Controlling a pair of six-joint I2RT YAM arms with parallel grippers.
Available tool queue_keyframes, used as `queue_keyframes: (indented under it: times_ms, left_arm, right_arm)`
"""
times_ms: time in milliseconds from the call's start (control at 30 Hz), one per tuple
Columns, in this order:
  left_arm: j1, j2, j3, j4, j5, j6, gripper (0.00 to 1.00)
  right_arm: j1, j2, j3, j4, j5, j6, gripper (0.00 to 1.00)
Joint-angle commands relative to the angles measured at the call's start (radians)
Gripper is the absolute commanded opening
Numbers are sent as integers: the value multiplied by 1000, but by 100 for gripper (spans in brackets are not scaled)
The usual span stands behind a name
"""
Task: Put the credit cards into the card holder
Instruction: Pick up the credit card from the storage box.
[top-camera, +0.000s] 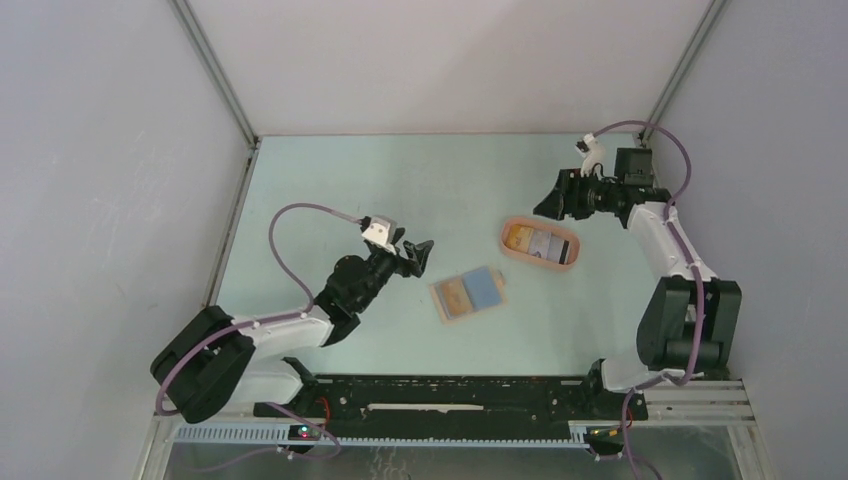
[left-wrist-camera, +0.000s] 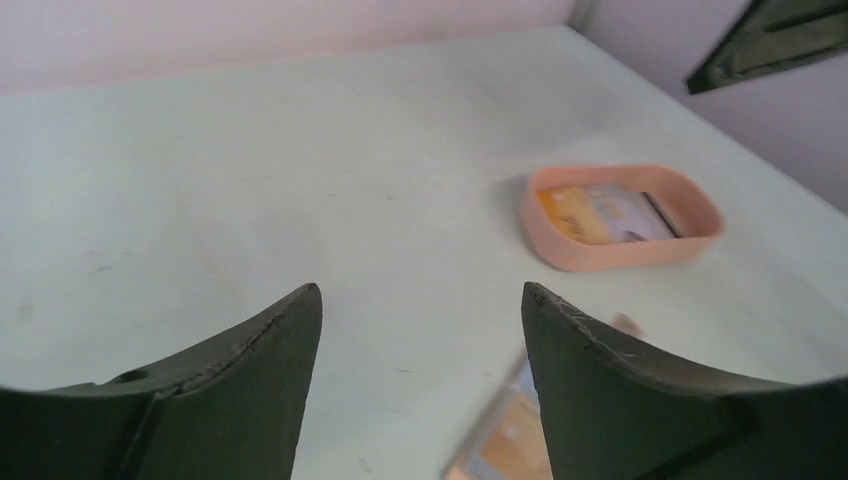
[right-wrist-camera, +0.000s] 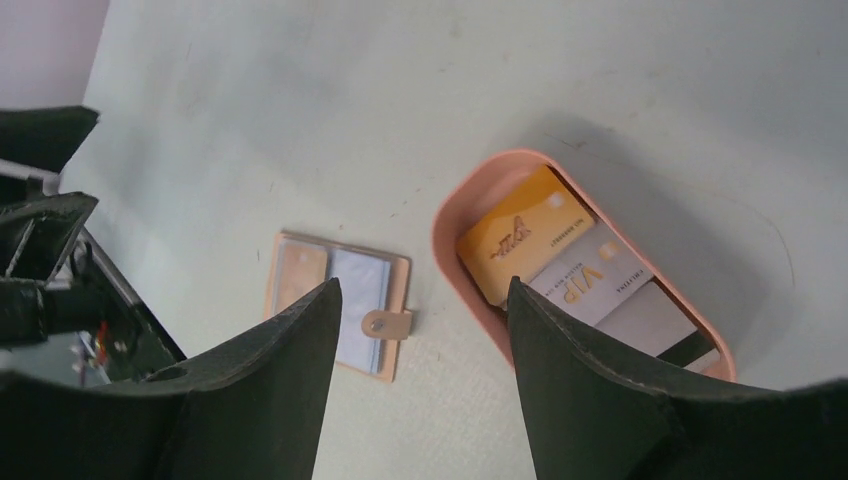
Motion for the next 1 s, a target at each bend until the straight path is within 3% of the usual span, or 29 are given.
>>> queue_keyframes:
  times_ms: [0,233,433,967]
  left_arm:
    - [-3,23,-35,149,-212,113,80]
    - [-3,96,-137,394,-163,75,90]
    - [-4,122,-128,401,-119,63,94]
    - [-3,141,-124,409,-89,61,98]
  right_arm:
    - [-11,89,16,93,57,228,70]
    - [-23,238,1,117,125,350,66]
    - [-23,302,-1,140,108,410,56]
    - [13,422,26,137,137,454,57]
